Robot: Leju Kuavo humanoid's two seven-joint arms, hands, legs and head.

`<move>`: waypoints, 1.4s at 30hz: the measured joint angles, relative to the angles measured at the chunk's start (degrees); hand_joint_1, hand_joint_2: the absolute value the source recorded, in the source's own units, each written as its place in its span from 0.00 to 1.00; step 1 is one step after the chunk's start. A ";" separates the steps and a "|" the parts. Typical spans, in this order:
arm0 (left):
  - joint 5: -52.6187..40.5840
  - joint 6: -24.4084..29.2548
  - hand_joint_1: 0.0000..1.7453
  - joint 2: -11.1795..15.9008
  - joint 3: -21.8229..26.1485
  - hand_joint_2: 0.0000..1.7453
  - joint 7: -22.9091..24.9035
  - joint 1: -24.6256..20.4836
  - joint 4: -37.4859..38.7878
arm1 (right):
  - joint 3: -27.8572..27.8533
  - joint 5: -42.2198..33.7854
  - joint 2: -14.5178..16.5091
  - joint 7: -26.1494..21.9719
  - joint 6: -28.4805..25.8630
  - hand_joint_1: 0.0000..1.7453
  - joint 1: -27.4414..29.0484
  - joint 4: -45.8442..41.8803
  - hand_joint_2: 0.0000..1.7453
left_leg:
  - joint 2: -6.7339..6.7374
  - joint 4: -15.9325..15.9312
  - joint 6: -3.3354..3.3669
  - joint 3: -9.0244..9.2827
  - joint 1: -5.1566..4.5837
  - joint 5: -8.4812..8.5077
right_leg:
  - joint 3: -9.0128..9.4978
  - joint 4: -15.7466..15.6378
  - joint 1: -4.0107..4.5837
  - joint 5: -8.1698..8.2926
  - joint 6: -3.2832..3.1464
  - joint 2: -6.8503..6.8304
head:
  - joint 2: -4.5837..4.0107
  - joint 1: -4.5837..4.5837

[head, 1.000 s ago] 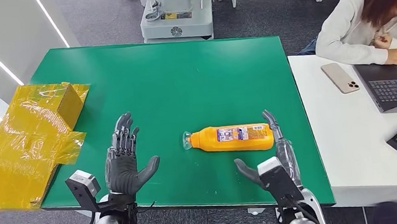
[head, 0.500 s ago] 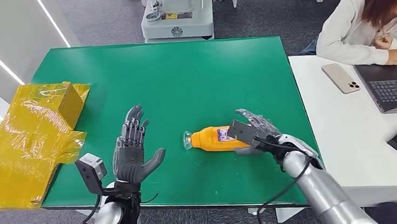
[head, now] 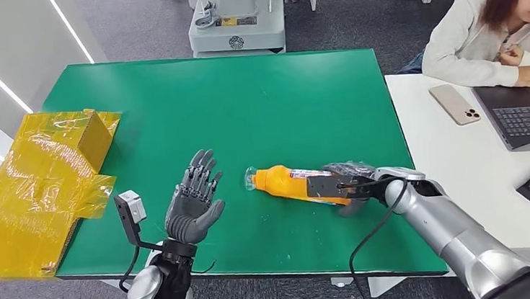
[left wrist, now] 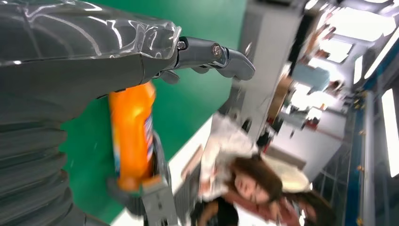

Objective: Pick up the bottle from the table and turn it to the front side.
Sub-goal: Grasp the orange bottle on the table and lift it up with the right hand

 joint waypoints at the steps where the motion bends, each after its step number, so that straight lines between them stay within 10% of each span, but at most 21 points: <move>1: 2.34 -1.56 0.00 -0.01 0.01 1.00 0.95 -0.24 0.96 | 1.46 -0.25 -0.32 0.29 0.38 0.42 -0.41 0.29 1.00 | 0.00 0.00 0.00 0.00 0.00 0.00 | 0.00 0.00 0.00 0.01 0.00 0.00 | 0.00 0.01; 3: 5.38 -3.53 0.00 -0.01 0.02 1.00 2.03 -0.83 2.95 | 4.03 -0.89 -0.83 0.60 0.13 0.92 -1.03 0.82 1.00 | 0.01 0.01 0.00 0.01 0.00 0.01 | 0.00 0.00 0.00 0.02 0.01 0.02 | 0.00 -0.01; 4: 6.27 -4.12 0.00 -0.02 0.02 1.00 2.27 -1.19 3.96 | 5.21 -1.46 -1.07 0.60 -0.26 1.00 -1.32 1.05 1.00 | 0.02 0.02 0.00 0.03 0.00 0.01 | 0.00 0.00 0.00 0.02 0.01 0.03 | 0.00 0.00; 25: 4.12 0.23 0.00 0.01 0.40 1.00 -2.00 -3.85 11.28 | 10.59 -15.08 -2.87 -5.59 -15.37 1.00 1.72 2.08 1.00 | 0.07 0.00 0.00 0.43 0.03 -0.01 | 0.43 -0.02 0.03 0.02 0.01 0.08 | 0.00 0.00; 33: -4.95 11.68 0.00 0.04 1.16 1.00 -6.70 -3.32 7.97 | 2.11 -30.43 -1.81 -12.06 -20.72 1.00 12.74 -5.37 1.00 | -0.21 -0.02 -0.01 0.31 0.07 -0.01 | 0.42 -0.01 0.07 -0.04 0.02 -0.17 | 0.00 -0.01; 42: -6.85 14.77 0.00 0.11 3.43 1.00 -6.84 -1.95 4.63 | -5.87 -27.87 1.14 -15.48 -32.53 1.00 26.88 -22.87 1.00 | -0.28 -0.07 -0.01 0.11 0.07 -0.03 | 0.20 -0.02 0.06 -0.15 0.04 -0.25 | 0.00 -0.01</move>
